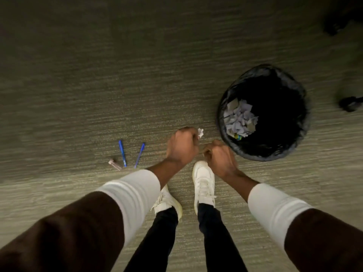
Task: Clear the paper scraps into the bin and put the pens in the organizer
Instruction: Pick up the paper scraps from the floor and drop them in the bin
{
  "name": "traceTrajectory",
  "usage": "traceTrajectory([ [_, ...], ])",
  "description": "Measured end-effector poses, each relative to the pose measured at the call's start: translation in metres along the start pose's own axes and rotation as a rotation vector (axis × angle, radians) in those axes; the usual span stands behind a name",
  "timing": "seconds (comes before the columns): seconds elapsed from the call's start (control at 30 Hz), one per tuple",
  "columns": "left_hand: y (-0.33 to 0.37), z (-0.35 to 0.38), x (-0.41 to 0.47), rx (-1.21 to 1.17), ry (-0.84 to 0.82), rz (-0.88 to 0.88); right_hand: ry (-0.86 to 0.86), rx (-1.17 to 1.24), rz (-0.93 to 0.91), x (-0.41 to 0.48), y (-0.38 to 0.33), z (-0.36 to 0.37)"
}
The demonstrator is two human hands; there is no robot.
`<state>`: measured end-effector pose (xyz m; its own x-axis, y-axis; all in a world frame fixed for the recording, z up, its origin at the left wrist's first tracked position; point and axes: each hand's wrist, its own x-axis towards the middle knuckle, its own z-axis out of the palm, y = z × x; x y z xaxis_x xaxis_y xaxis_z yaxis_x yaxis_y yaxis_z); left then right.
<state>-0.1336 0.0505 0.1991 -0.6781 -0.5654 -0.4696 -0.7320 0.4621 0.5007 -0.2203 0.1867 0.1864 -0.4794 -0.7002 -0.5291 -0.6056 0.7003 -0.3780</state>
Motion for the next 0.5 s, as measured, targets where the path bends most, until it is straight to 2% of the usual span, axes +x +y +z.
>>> traceTrajectory([
  [0.13,0.068,-0.012,-0.006,0.0,0.034,0.065,0.112,0.015,0.099,-0.025,0.03,-0.057],
  [0.3,0.122,0.0,0.007,0.092,-0.008,0.143,0.241,0.028,0.245,-0.033,0.083,-0.102],
  [0.5,0.151,0.029,0.021,0.197,-0.126,0.148,0.252,-0.038,0.327,-0.045,0.133,-0.11],
])
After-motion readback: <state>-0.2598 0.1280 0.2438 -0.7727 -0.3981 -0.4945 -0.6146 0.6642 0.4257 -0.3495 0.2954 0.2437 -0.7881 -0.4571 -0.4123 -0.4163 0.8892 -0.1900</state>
